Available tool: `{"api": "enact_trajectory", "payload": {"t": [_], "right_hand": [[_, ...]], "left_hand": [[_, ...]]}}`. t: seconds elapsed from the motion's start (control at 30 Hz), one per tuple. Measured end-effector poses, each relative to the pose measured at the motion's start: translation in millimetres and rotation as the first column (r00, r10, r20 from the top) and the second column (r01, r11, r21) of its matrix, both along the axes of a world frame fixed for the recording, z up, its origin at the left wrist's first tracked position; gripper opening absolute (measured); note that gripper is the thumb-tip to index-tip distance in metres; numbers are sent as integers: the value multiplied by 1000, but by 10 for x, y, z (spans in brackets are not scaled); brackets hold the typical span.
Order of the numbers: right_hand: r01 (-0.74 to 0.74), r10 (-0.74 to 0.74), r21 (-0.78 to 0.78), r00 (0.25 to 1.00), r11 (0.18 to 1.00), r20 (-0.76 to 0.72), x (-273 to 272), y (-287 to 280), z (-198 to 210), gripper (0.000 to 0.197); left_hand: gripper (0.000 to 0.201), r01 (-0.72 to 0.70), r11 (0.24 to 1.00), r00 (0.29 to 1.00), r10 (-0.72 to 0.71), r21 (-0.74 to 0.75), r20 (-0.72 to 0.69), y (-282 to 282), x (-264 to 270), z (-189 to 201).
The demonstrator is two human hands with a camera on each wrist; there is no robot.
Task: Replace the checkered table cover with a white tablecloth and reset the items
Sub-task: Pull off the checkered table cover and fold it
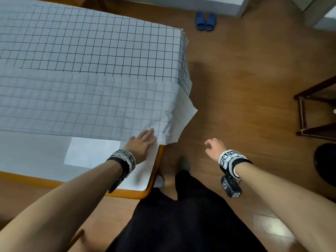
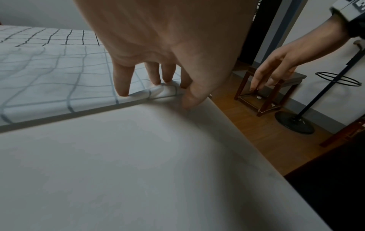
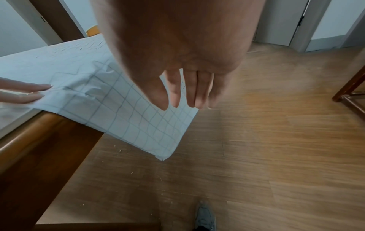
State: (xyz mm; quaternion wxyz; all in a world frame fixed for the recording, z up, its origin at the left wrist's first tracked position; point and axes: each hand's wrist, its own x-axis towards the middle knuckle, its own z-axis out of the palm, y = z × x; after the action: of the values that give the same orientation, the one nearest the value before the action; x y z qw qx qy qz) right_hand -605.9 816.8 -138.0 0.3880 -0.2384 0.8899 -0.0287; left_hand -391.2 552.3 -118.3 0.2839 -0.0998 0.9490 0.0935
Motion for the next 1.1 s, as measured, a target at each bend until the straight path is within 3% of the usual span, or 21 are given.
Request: {"api": "enact_trajectory", "payload": {"t": [0.1, 0.37, 0.53, 0.77, 0.93, 1.1], "right_hand": [[0, 0, 0, 1000, 1000, 7, -14, -35, 24, 36], [-32, 26, -82, 997, 996, -70, 184, -416, 265, 38], [-118, 93, -161, 984, 980, -154, 498, -851, 514, 38], [-256, 223, -239, 962, 937, -156, 995, -1463, 757, 40], [-450, 422, -229, 892, 863, -161, 1204, -1932, 826, 42], [-569, 556, -235, 822, 788, -128, 1514, -2276, 711, 43]], "left_hand": [[70, -24, 999, 1000, 24, 30, 19, -17, 25, 50], [68, -102, 994, 989, 105, 34, -105, -179, 208, 367], [63, -179, 983, 974, 184, 47, -129, -390, 465, 510], [60, -325, 945, 933, 325, 25, -153, -637, 1031, 642], [58, -521, 854, 839, 516, 21, -173, -776, 1405, 754], [57, -701, 709, 695, 702, 74, -155, -578, 1941, 833]]}}
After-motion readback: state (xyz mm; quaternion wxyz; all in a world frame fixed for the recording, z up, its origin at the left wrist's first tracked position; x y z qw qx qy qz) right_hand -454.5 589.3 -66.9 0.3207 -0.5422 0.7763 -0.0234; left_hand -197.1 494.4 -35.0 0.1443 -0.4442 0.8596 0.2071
